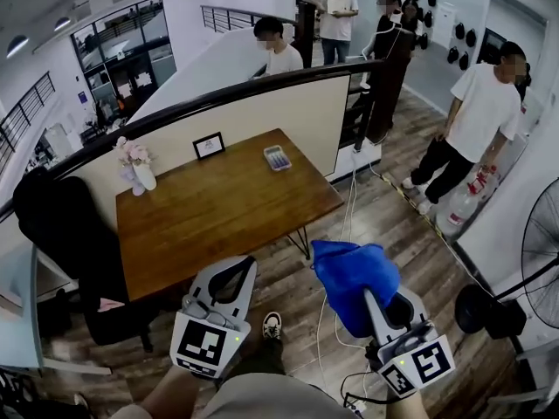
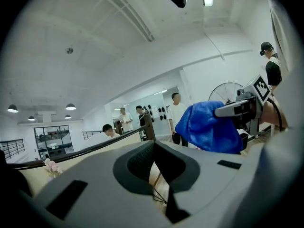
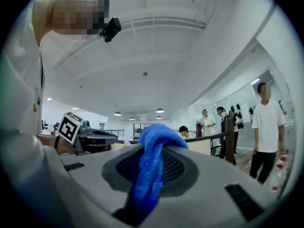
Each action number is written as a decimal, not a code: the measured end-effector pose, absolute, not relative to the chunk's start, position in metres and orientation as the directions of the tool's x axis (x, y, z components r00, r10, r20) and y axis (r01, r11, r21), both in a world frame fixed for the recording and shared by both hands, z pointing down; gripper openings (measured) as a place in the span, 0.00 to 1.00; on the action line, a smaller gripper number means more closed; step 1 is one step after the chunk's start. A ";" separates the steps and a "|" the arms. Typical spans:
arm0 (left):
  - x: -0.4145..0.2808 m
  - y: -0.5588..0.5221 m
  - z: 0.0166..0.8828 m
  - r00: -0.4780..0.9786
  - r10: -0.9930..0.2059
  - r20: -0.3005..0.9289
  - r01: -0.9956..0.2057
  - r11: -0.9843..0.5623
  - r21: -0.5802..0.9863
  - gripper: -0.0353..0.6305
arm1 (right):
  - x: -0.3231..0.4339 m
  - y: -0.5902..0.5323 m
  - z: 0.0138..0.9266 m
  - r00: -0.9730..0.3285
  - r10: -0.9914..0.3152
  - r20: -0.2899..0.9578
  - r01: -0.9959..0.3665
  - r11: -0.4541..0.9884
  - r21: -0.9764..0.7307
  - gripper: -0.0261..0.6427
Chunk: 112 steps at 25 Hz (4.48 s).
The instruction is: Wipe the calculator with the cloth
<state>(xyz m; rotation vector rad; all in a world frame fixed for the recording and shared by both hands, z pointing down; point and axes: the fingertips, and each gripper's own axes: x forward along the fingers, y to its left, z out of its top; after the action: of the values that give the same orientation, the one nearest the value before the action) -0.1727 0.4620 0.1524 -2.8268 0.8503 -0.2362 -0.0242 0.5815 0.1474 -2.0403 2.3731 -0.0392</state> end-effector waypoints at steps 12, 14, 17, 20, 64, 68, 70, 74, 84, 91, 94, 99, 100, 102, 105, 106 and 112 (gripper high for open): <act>-0.113 0.282 0.164 0.843 -0.518 0.143 -0.488 -0.850 -0.201 0.06 | 0.032 0.404 0.155 -0.106 -0.993 0.060 -0.993 0.103 -0.049 0.16; -0.106 0.251 0.169 0.845 -0.514 0.149 -0.483 -0.852 -0.199 0.06 | 0.040 0.374 0.157 -0.097 -0.993 0.066 -0.994 0.094 -0.047 0.16; -0.097 0.211 0.170 0.847 -0.512 0.145 -0.481 -0.853 -0.200 0.06 | 0.047 0.334 0.161 -0.090 -0.994 0.067 -0.995 0.087 -0.046 0.16; -0.090 0.180 0.173 0.845 -0.514 0.145 -0.485 -0.853 -0.195 0.06 | 0.053 0.301 0.165 -0.095 -0.993 0.072 -0.995 0.092 -0.049 0.16; 0.028 -0.089 0.271 0.461 -0.814 0.355 -0.839 -0.529 -0.124 0.06 | 0.218 -0.080 0.270 -0.557 -0.791 0.252 -0.831 0.533 -0.161 0.16; 0.021 -0.101 0.290 0.475 -0.796 0.376 -0.835 -0.542 -0.092 0.06 | 0.211 -0.094 0.290 -0.545 -0.788 0.286 -0.838 0.519 -0.167 0.16; 0.019 -0.108 0.302 0.487 -0.780 0.393 -0.829 -0.554 -0.074 0.06 | 0.205 -0.102 0.301 -0.537 -0.787 0.303 -0.843 0.510 -0.170 0.16; 0.021 -0.123 0.334 0.513 -0.747 0.423 -0.816 -0.577 -0.029 0.06 | 0.195 -0.122 0.323 -0.526 -0.781 0.338 -0.850 0.502 -0.162 0.16; 0.043 -0.156 0.454 0.565 -0.622 0.542 -0.779 -0.619 0.102 0.06 | 0.160 -0.180 0.400 -0.535 -0.724 0.435 -0.835 0.532 -0.141 0.16; 0.056 -0.179 0.537 0.563 -0.564 0.604 -0.794 -0.572 0.206 0.06 | 0.131 -0.215 0.460 -0.552 -0.669 0.497 -0.813 0.565 -0.142 0.16; 0.062 -0.180 0.566 0.575 -0.525 0.628 -0.788 -0.562 0.252 0.06 | 0.117 -0.225 0.488 -0.563 -0.638 0.526 -0.801 0.578 -0.155 0.16; 0.064 -0.174 0.605 0.582 -0.462 0.669 -0.773 -0.569 0.279 0.06 | 0.096 -0.234 0.523 -0.582 -0.583 0.567 -0.773 0.614 -0.162 0.16; 0.064 -0.173 0.610 0.583 -0.455 0.673 -0.772 -0.568 0.285 0.06 | 0.093 -0.235 0.528 -0.587 -0.571 0.574 -0.766 0.622 -0.164 0.16; 0.065 -0.171 0.617 0.586 -0.445 0.677 -0.771 -0.564 0.297 0.06 | 0.086 -0.236 0.539 -0.595 -0.546 0.590 -0.752 0.638 -0.168 0.16; 0.063 -0.171 0.621 0.590 -0.448 0.671 -0.775 -0.549 0.314 0.06 | 0.076 -0.239 0.559 -0.595 -0.509 0.622 -0.730 0.665 -0.155 0.16; 0.063 -0.172 0.622 0.593 -0.452 0.666 -0.775 -0.545 0.320 0.06 | 0.072 -0.240 0.566 -0.593 -0.494 0.635 -0.721 0.677 -0.147 0.16; 0.062 -0.175 0.622 0.600 -0.462 0.653 -0.769 -0.558 0.312 0.06 | 0.063 -0.244 0.597 -0.560 -0.436 0.704 -0.674 0.734 -0.082 0.15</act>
<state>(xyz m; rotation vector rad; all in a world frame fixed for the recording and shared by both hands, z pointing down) 0.0618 -0.1754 0.6224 -3.3088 1.4302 -1.0133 0.0626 -0.2437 0.5966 -1.3094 3.5392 -0.7114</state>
